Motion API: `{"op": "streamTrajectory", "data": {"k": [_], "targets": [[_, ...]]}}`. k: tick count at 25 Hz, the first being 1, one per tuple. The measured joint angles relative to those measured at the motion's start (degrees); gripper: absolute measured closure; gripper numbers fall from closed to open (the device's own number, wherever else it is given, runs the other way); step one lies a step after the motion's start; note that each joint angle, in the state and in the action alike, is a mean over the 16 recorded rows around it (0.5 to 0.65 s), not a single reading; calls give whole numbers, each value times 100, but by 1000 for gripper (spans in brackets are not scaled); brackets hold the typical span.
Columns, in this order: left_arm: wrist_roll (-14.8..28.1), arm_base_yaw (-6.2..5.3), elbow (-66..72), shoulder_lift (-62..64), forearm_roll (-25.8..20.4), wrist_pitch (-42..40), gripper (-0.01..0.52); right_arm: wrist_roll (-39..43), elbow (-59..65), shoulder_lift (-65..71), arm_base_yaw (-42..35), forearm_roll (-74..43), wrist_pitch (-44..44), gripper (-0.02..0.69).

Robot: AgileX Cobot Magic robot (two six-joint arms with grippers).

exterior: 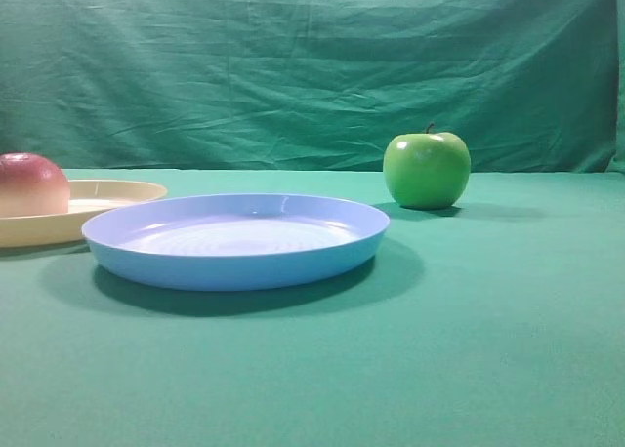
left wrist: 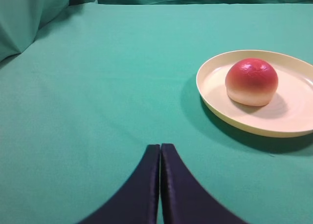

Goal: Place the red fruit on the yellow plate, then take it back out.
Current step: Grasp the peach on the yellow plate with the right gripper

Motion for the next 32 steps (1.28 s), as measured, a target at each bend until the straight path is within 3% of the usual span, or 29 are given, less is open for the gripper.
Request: {"op": "streamTrajectory", "data": {"k": [12, 23, 32], "targets": [[0, 0, 0, 0, 0, 0, 514, 589, 2600, -3017, -12, -631, 287, 665], [0, 0, 0, 0, 0, 0, 514, 886, 3305, -4855, -25, -887, 1061, 665], [0, 0, 0, 0, 0, 0, 514, 987, 4298, -6417, -584, -1216, -22, 665]]}}
